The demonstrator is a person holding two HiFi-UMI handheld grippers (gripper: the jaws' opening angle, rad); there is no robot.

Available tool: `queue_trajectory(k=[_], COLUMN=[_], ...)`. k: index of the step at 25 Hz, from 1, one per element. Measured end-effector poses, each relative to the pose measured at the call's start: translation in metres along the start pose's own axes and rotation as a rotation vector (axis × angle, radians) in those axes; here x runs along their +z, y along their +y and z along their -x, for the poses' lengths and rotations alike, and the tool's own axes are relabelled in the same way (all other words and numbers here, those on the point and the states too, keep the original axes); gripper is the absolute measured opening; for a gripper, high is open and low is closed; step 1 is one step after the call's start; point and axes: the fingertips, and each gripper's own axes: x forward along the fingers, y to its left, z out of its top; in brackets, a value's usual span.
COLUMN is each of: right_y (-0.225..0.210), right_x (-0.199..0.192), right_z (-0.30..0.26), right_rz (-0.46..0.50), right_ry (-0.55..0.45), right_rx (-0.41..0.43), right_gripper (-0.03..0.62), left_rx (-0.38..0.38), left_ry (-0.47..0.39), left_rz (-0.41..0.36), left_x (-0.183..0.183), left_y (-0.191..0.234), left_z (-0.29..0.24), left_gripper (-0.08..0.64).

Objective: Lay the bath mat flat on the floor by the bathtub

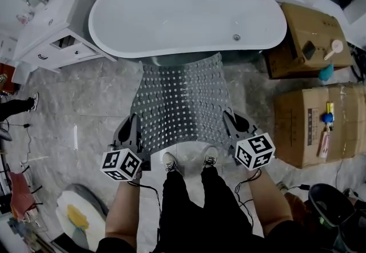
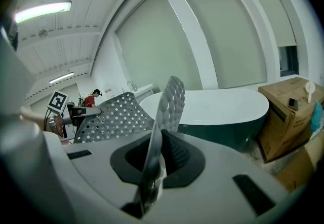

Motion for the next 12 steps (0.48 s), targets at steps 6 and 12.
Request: queue_trajectory(k=[6,12], right_y=[-0.043,-0.104], right_x=[-0.035,-0.11], right_z=[-0.023,-0.088], right_rz=[-0.002,-0.002], right_ry=[0.025,0.05], right_rx=[-0.033,-0.063], right_gripper=[0.029,0.029], left_rx=[0.01,-0.006], left_ry=[0.037,0.075], left_rz=[0.002,-0.02], left_x=[-0.049,-0.133], left_y=[0.008,0.04], left_z=[-0.041,-0.126], left_gripper=[0.032,0.032])
